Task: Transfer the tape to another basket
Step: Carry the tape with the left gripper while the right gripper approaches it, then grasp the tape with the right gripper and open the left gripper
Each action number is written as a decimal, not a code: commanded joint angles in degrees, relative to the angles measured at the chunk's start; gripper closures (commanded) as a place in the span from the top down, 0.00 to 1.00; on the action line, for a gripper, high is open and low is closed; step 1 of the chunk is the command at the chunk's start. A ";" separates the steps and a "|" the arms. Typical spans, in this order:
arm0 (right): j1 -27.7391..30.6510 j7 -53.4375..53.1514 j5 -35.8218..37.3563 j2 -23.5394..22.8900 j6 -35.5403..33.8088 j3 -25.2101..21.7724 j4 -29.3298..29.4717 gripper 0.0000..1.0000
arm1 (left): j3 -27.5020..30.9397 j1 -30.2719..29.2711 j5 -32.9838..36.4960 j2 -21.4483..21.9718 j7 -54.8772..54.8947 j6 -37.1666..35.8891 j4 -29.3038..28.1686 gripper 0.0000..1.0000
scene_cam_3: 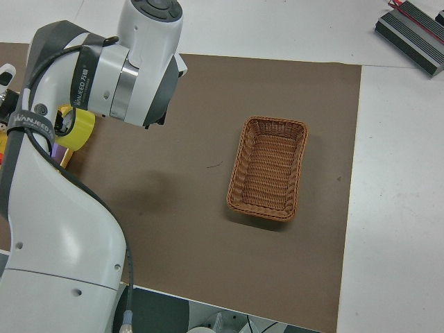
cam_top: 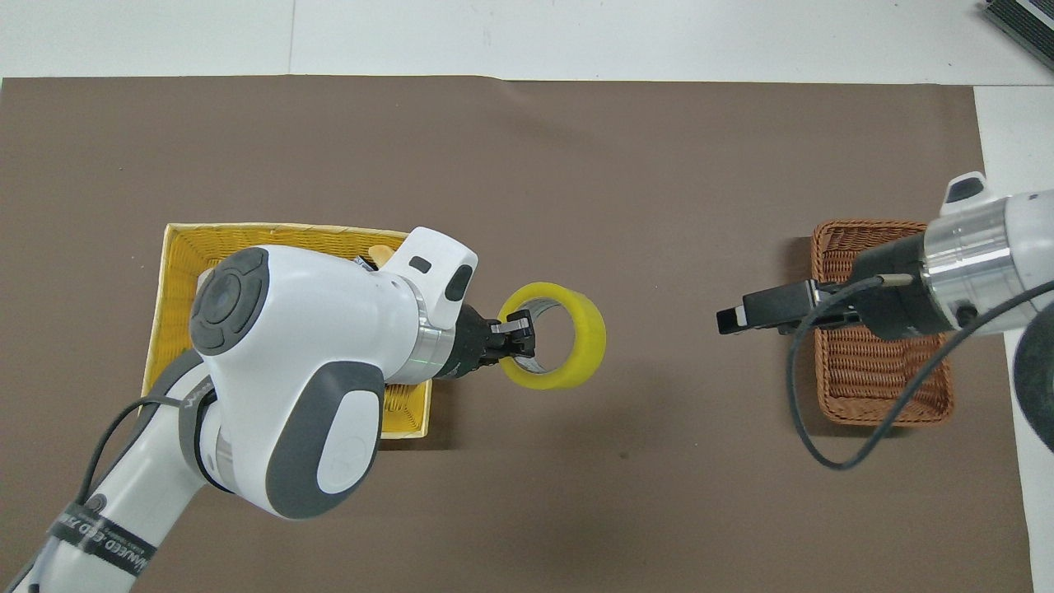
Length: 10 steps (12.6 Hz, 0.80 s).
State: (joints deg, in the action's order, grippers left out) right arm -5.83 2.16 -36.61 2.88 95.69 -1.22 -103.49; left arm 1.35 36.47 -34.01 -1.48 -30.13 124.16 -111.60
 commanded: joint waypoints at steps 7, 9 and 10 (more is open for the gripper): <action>-4.72 -5.68 -15.69 -4.55 7.67 -0.01 -5.58 1.00 | 0.85 6.68 -1.41 1.74 -5.12 5.30 -1.25 0.00; -4.81 -3.31 -15.69 -3.85 5.84 -0.01 -7.07 1.00 | 0.76 6.77 -1.41 1.74 -5.38 7.31 -1.25 0.00; -4.81 -1.91 -15.60 -3.59 4.09 -0.09 -7.34 1.00 | 0.76 7.73 -1.41 1.65 -5.47 9.76 -1.34 0.00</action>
State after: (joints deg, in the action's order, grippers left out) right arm -10.86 -2.71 -50.57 -2.71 101.32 -1.26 -108.22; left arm 1.30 42.12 -34.26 -1.39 -34.78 130.28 -111.64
